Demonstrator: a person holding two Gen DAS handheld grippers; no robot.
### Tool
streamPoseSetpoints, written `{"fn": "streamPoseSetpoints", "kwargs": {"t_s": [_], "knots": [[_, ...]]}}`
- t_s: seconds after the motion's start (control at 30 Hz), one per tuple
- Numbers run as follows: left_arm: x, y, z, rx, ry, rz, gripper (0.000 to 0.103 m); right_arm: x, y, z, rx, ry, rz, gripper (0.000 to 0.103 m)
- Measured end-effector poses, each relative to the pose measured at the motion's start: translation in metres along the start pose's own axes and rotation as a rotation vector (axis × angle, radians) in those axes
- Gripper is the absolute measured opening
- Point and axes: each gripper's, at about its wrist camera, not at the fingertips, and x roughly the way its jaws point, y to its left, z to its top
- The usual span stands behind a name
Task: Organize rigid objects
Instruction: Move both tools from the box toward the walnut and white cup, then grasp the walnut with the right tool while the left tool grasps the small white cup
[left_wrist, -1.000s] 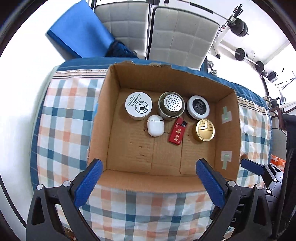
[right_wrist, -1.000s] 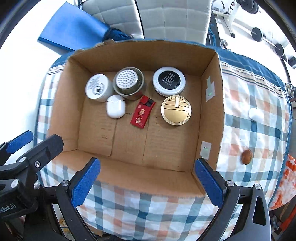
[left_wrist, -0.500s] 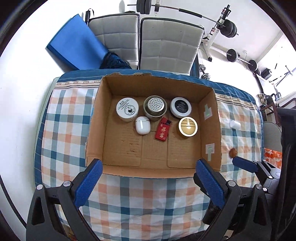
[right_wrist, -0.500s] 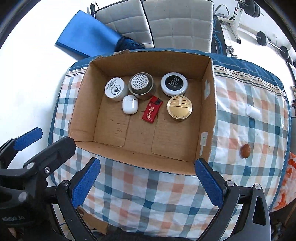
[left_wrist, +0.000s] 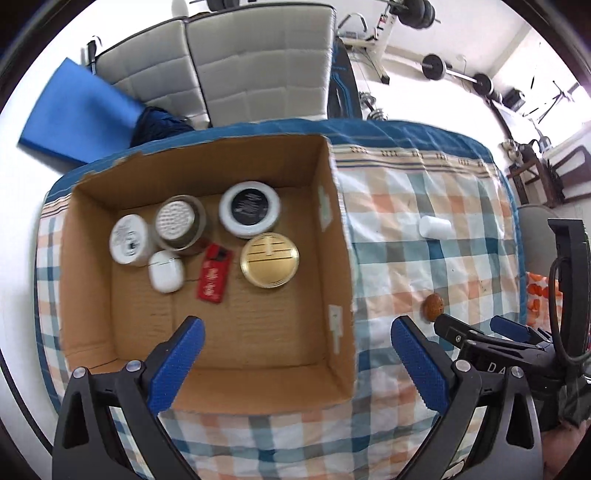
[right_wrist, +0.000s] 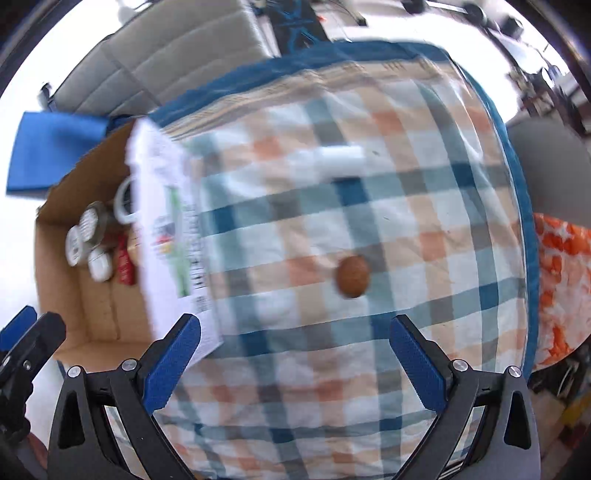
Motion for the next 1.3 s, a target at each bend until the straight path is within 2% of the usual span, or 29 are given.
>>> {"fn": "streamPoseSetpoints", "kwargs": {"t_s": [0.07, 0.17, 0.23, 0.27, 0.37, 0.4, 0.67, 0.9, 1.03, 1.13, 1.3], "knots": [[0.018, -0.018, 0.006, 0.018, 0.022, 0.015, 0.103, 0.022, -0.020, 0.010, 0.033, 0.036, 0.010, 0.103], [0.037, -0.034, 0.012, 0.024, 0.052, 0.020, 0.103, 0.052, -0.034, 0.018, 0.056, 0.084, 0.023, 0.093], [0.045, -0.039, 0.014, 0.025, 0.067, 0.024, 0.103, 0.068, -0.038, 0.020, 0.059, 0.108, 0.021, 0.072], [0.049, -0.041, 0.015, 0.026, 0.075, 0.026, 0.103, 0.076, -0.040, 0.021, 0.059, 0.119, 0.017, 0.069], [0.058, -0.045, 0.018, 0.021, 0.093, 0.031, 0.103, 0.092, -0.044, 0.022, 0.066, 0.136, 0.019, 0.047], [0.059, -0.045, 0.019, 0.019, 0.098, 0.030, 0.103, 0.095, -0.045, 0.022, 0.061, 0.140, 0.009, 0.036], [0.046, -0.053, 0.030, -0.012, 0.086, -0.010, 0.103, 0.080, -0.065, 0.014, 0.022, 0.120, 0.015, 0.035], [0.037, -0.091, 0.051, 0.012, 0.072, -0.078, 0.103, 0.042, -0.105, 0.023, 0.032, 0.063, 0.006, 0.036], [0.064, -0.119, 0.072, 0.006, 0.140, -0.170, 0.103, 0.034, -0.147, 0.042, 0.073, 0.044, -0.014, 0.036], [0.094, -0.138, 0.086, 0.003, 0.198, -0.204, 0.103, 0.033, -0.175, 0.054, 0.111, 0.038, -0.019, 0.036], [0.144, -0.173, 0.102, 0.048, 0.266, -0.178, 0.103, 0.034, -0.207, 0.077, 0.141, 0.036, -0.020, 0.036]]}}
